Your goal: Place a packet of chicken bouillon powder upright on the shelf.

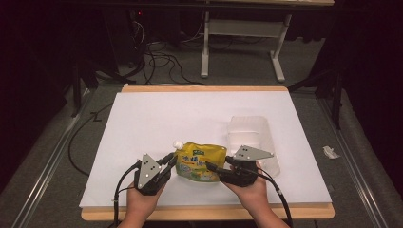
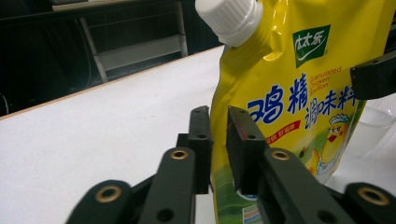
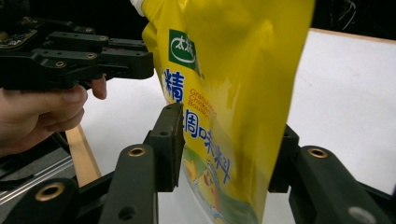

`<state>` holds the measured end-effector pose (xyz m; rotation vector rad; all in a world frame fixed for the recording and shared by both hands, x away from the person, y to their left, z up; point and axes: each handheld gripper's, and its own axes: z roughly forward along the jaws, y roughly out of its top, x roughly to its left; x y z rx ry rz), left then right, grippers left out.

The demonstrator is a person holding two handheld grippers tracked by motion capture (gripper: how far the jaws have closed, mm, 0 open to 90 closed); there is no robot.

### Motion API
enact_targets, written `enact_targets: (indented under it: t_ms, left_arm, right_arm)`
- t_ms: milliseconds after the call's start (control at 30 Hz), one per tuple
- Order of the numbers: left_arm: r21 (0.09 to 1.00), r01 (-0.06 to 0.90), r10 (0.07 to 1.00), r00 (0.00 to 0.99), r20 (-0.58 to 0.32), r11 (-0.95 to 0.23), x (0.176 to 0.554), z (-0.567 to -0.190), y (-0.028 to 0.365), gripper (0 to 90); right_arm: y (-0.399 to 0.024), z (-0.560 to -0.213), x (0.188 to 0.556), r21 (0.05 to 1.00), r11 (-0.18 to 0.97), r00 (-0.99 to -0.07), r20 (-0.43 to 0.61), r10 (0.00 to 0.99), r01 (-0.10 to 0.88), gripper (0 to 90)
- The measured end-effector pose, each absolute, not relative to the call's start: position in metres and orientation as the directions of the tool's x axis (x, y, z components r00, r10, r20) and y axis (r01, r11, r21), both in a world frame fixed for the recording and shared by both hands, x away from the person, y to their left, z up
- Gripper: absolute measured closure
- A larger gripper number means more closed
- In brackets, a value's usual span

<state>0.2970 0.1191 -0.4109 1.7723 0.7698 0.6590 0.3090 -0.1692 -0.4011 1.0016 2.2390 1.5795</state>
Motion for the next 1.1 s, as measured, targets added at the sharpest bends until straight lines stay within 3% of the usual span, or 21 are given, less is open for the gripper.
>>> enact_targets:
  t_ms: [167,233,467,700,1100]
  left_arm:
    - [0.954,0.188,0.756,0.653,0.056,-0.233,0.295,-0.413,0.132,69.1]
    - [0.962,0.175,0.749,0.661,0.043,-0.210,0.295,-0.412,0.138,58.7]
    - [0.958,0.234,0.792,0.610,-0.013,-0.165,0.304,-0.416,0.159,47.4]
    - [0.924,0.339,0.843,0.536,-0.039,-0.174,0.320,-0.430,0.170,45.4]
    - [0.927,0.342,0.856,0.516,-0.048,-0.155,0.321,-0.430,0.178,44.7]
  right_arm:
    - [-0.167,-0.402,0.311,0.893,0.198,-0.748,0.198,0.633,0.404,56.2]
    - [-0.166,-0.403,0.312,0.892,0.203,-0.753,0.198,0.628,0.403,55.0]
    - [-0.161,-0.407,0.312,0.883,0.227,-0.758,0.192,0.623,0.411,54.6]
    - [-0.157,-0.410,0.313,0.879,0.252,-0.757,0.168,0.631,0.405,58.6]
    - [-0.152,-0.417,0.313,0.868,0.282,-0.761,0.154,0.630,0.410,69.2]
